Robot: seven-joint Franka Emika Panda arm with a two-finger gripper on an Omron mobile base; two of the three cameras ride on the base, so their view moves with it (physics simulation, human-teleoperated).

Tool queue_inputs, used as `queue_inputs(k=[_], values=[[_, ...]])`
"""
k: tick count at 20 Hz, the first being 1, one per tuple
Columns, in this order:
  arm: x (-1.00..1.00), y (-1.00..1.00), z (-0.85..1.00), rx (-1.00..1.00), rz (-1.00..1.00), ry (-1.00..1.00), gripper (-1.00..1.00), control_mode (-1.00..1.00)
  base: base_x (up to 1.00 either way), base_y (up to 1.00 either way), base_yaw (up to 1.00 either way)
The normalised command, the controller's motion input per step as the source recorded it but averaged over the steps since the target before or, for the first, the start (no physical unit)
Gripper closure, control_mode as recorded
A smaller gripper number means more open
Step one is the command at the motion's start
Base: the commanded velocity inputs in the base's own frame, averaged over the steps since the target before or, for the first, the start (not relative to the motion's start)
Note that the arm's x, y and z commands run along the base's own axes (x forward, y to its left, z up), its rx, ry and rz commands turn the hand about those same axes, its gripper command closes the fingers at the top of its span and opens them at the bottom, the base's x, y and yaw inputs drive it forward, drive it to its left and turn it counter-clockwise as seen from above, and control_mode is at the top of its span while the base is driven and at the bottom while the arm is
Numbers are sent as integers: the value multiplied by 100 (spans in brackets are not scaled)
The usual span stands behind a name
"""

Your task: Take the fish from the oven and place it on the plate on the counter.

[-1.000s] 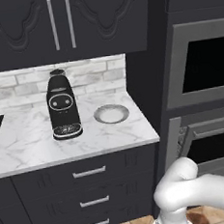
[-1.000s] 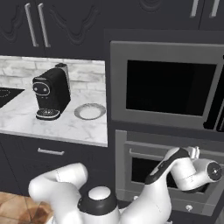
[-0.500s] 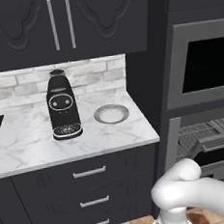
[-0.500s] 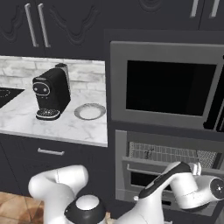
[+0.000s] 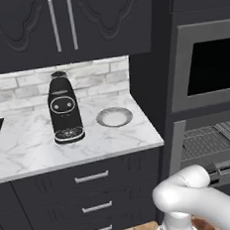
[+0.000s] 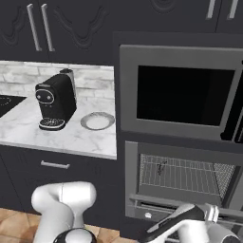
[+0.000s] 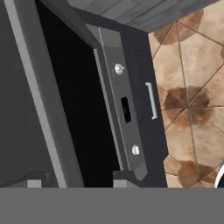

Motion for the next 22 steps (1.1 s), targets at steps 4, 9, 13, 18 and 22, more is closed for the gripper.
queue_inputs(k=[4, 9, 13, 18, 22], values=[[-87, 0, -69, 0, 0, 11, 100, -100, 0, 0, 0], [-70, 0, -47, 0, 0, 9, 100, -100, 0, 0, 0], [-72, 0, -42, 0, 0, 9, 100, -100, 0, 0, 0], [-42, 0, -8, 0, 0, 6, 100, -100, 0, 0, 0], [-24, 0, 27, 0, 0, 0, 100, -100, 0, 0, 0]])
